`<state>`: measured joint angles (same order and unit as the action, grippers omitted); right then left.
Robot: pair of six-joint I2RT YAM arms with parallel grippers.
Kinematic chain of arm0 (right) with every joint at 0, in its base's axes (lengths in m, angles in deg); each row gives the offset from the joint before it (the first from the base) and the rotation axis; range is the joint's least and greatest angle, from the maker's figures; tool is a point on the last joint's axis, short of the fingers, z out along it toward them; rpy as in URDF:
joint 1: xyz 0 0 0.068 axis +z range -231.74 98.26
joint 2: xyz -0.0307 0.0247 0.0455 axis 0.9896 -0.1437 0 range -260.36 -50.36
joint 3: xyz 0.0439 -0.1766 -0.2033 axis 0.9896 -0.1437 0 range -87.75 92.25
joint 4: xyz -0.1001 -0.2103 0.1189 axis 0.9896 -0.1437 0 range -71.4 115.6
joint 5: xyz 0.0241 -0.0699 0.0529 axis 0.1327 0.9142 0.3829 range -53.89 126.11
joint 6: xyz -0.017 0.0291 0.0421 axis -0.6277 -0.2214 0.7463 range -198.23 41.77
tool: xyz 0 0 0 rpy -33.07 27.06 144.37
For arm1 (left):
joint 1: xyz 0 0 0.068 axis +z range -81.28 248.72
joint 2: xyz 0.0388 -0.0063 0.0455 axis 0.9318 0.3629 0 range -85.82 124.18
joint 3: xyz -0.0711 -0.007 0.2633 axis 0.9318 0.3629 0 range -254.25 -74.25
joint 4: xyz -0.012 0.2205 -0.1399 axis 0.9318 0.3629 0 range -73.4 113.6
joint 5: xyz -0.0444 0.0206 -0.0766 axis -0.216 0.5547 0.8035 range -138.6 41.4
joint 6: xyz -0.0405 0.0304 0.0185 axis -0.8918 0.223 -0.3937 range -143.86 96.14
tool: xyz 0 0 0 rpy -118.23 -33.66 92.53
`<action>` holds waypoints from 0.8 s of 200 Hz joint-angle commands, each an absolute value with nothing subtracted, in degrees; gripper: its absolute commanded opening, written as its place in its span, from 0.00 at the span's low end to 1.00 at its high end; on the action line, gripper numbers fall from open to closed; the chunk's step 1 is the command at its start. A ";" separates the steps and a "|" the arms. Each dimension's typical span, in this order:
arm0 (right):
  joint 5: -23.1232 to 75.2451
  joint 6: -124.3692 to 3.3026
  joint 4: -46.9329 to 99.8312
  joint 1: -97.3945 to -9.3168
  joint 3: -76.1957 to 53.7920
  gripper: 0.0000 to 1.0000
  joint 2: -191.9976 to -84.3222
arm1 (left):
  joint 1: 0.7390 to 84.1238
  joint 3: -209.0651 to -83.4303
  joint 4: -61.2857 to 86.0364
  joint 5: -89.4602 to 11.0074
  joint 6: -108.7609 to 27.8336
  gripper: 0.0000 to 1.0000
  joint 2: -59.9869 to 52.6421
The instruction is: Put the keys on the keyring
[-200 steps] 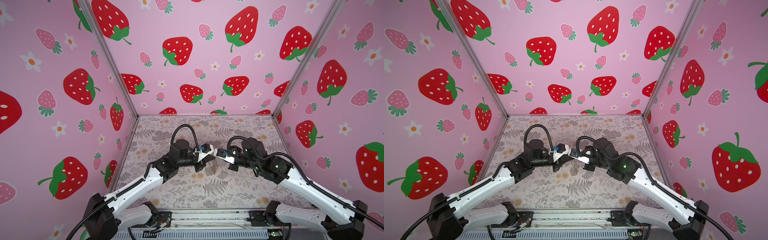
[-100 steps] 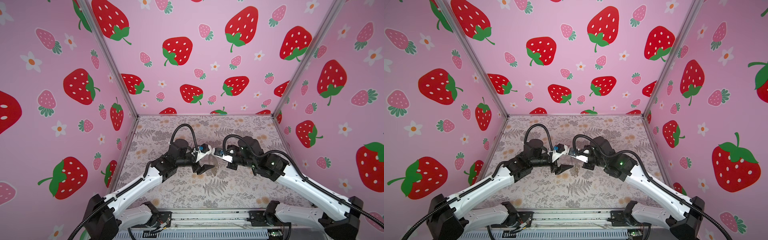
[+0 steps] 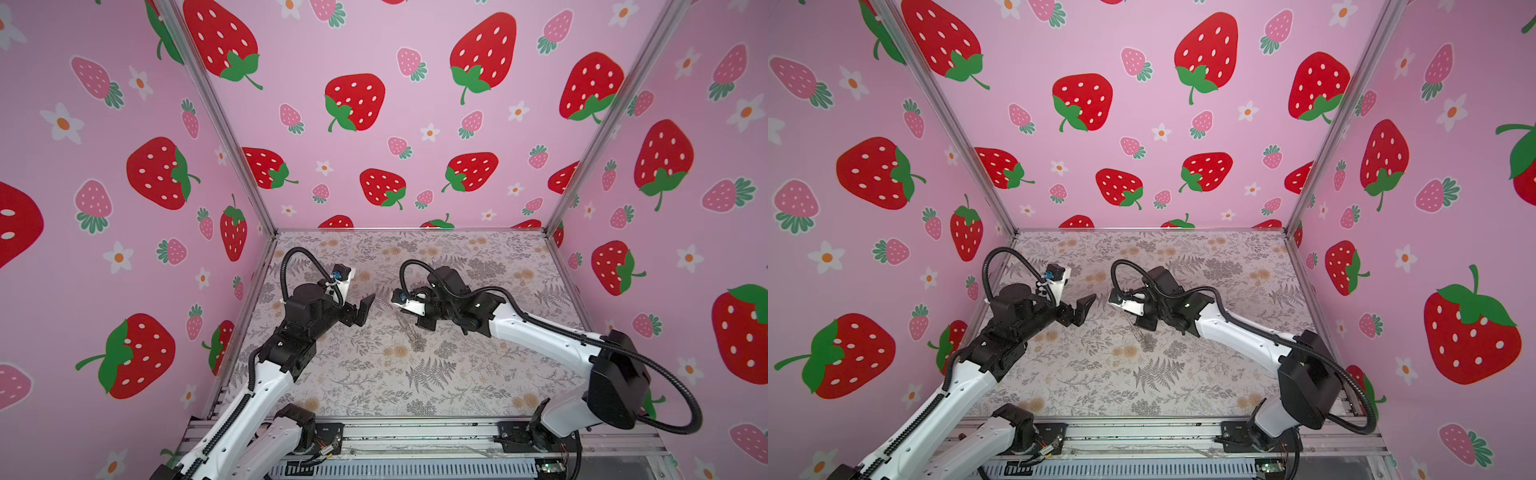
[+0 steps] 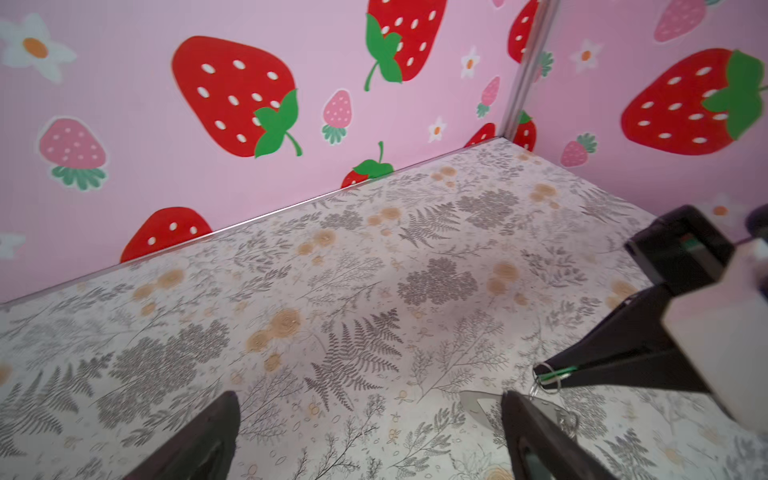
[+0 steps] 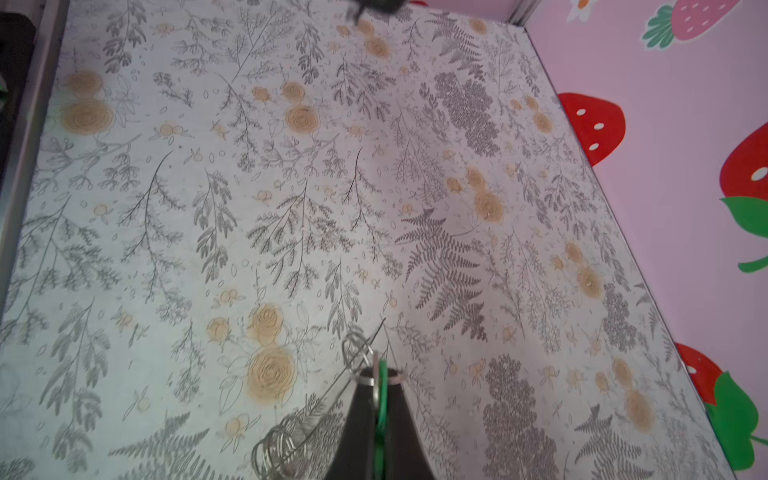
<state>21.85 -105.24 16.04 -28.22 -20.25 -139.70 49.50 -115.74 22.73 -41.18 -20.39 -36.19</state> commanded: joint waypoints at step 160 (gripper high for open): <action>29.67 -107.31 14.76 -39.29 -34.23 0.01 -146.21 | 50.02 -120.61 27.06 -51.55 -25.57 0.99 -24.20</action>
